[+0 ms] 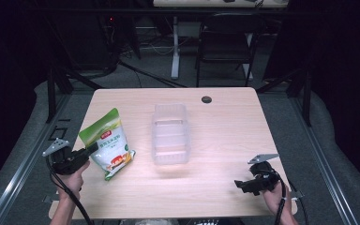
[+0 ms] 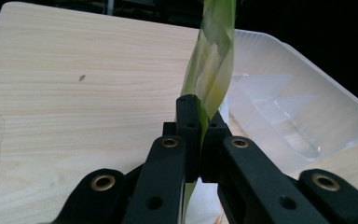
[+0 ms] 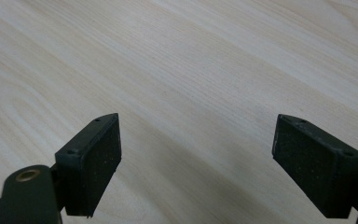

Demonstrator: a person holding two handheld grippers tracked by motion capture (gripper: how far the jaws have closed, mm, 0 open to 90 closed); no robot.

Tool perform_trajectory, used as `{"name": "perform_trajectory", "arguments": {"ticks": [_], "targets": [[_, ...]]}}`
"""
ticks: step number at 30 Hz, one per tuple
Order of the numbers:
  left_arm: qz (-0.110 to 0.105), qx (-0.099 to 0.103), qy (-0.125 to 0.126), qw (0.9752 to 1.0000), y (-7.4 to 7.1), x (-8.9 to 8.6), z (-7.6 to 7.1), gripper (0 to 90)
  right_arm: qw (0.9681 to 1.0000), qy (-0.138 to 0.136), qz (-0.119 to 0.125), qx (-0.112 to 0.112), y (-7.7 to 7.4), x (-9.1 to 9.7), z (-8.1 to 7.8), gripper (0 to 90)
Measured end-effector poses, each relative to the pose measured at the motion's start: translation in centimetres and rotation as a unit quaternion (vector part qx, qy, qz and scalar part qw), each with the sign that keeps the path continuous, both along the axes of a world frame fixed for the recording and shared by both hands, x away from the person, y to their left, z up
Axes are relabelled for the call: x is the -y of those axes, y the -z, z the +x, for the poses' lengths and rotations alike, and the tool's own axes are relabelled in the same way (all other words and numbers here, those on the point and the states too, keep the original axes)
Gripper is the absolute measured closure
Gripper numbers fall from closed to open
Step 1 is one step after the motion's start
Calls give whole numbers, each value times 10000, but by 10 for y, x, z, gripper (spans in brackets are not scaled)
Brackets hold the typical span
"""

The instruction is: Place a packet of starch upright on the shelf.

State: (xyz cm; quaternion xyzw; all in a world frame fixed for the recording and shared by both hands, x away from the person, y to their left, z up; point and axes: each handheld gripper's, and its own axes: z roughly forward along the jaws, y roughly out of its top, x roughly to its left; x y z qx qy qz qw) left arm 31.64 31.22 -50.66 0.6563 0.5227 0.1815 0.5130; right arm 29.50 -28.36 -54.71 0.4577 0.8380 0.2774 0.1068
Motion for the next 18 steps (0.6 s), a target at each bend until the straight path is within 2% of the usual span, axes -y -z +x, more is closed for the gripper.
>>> {"name": "perform_trajectory", "arguments": {"ticks": [2,5,8,12,18], "targets": [[29,42,63,10000,-2,2,0,899,10000,-62,-17,13,-2,0,-1,149],[88,107,195,9997,-5,4,-1,899,10000,3,-3,45,-2,1,-1,149],[210,183,299,9992,-9,8,-1,899,10000,-37,-8,20,-1,1,-1,150],[284,273,385,9985,-14,13,-2,900,10000,-48,-3,77,-3,0,-2,149],[319,337,459,9979,-19,15,-3,900,10000,-63,-14,18,-2,0,-1,150]]}}
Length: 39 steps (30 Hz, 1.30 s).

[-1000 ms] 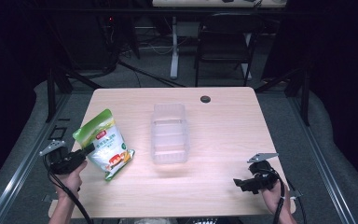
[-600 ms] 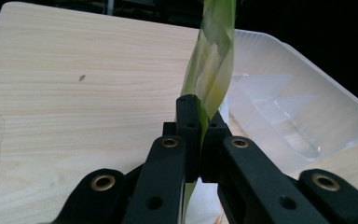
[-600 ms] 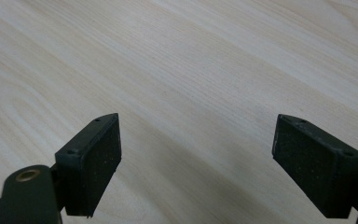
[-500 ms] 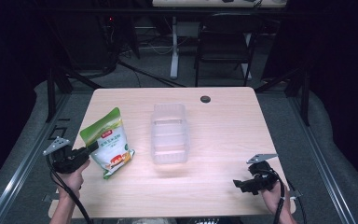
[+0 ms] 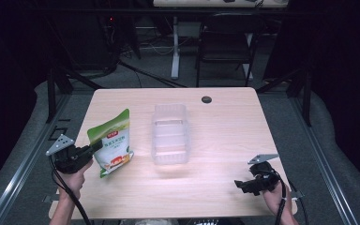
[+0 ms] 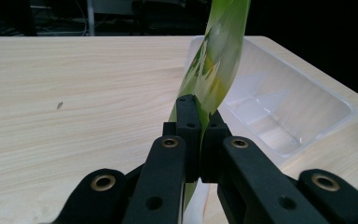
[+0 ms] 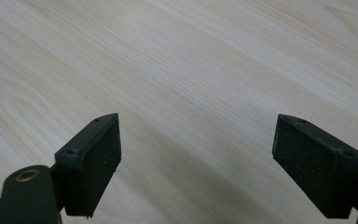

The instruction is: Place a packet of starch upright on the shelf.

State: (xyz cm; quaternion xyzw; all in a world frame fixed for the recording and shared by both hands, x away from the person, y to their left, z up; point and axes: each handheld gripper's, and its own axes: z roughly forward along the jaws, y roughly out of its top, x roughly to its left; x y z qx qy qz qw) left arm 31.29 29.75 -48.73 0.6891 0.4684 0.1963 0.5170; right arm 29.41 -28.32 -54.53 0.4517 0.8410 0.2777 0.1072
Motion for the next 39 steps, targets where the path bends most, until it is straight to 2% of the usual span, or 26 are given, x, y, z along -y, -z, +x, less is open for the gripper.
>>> {"name": "perform_trajectory", "arguments": {"ticks": [6,9,11,15,16,18,21,22,28,34,39], "targets": [[25,59,53,10000,-8,2,-1,900,9999,113,16,18,0,4,0,150],[-65,82,27,9999,-10,-1,0,899,9999,112,89,25,0,6,1,150],[-107,116,23,9999,-12,-3,0,899,10000,52,24,-4,0,6,0,150],[-101,161,68,9998,-16,-3,-2,899,10000,52,75,12,0,5,-1,149],[-135,190,57,9997,-17,-4,-2,900,10000,56,4,-13,0,6,0,149],[-181,207,63,9996,-19,-5,-2,899,9999,108,53,6,1,5,0,150],[-182,236,113,9995,-22,-4,-2,900,10000,53,46,-11,1,4,0,150],[-175,222,140,9995,-23,-4,-2,900,10000,32,-28,-12,0,4,-1,150],[-225,243,260,9991,-30,-1,0,899,9999,107,-11,71,-1,2,-2,150],[-163,283,379,9987,-37,4,0,899,9999,70,6,119,-2,2,-3,149],[-254,329,446,9981,-45,5,2,900,9999,83,-2,97,-2,1,-3,150]]}}
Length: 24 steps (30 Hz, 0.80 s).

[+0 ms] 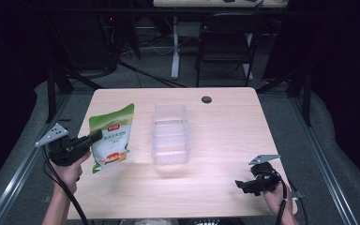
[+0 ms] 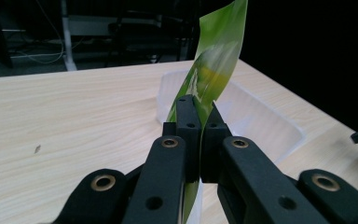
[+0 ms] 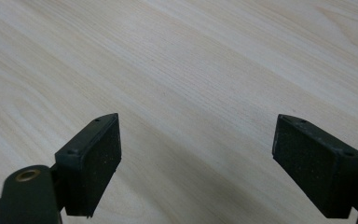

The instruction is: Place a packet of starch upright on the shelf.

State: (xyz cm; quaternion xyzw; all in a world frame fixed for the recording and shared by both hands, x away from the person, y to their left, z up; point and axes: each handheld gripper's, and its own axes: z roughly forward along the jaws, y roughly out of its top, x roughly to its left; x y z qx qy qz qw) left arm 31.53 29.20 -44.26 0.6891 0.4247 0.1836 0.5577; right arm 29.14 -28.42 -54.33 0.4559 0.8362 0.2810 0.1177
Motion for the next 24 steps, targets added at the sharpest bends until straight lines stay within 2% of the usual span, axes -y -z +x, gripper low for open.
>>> {"name": "perform_trajectory", "arguments": {"ticks": [10,20,24], "targets": [[87,93,157,9998,-20,7,8,900,10000,-21,42,21,-2,0,0,149],[90,114,265,9995,-31,17,19,899,10000,-52,31,-70,0,-1,1,150],[92,143,341,9993,-35,22,22,899,10000,-25,8,-30,-1,0,0,149]]}}
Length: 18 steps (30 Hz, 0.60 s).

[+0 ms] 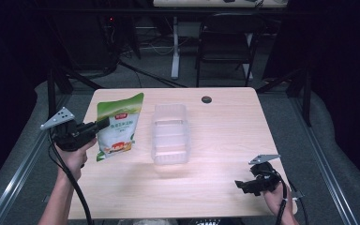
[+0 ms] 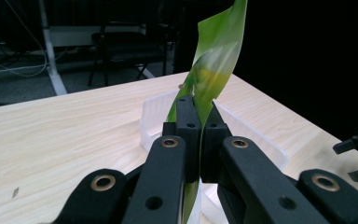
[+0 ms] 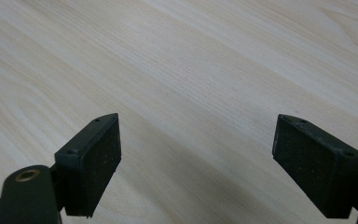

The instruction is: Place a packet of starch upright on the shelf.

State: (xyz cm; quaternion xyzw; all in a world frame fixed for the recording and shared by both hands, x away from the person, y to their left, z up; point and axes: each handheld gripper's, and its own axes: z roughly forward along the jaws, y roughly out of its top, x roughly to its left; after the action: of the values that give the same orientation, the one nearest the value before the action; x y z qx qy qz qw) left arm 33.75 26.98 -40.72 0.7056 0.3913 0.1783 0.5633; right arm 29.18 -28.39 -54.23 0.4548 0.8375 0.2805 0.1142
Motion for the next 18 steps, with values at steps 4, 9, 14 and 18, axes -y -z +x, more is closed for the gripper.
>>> {"name": "perform_trajectory", "arguments": {"ticks": [4,9,14,18], "targets": [[-10,7,37,10000,-4,4,4,900,10000,-37,7,-55,2,-1,1,150],[-6,22,127,9999,-9,14,10,899,10000,-19,22,-2,0,0,0,149],[-23,46,166,9998,-12,20,14,900,10000,-9,39,-32,2,0,1,150],[-34,53,239,9997,-14,25,16,900,10000,4,16,0,0,1,0,149]]}}
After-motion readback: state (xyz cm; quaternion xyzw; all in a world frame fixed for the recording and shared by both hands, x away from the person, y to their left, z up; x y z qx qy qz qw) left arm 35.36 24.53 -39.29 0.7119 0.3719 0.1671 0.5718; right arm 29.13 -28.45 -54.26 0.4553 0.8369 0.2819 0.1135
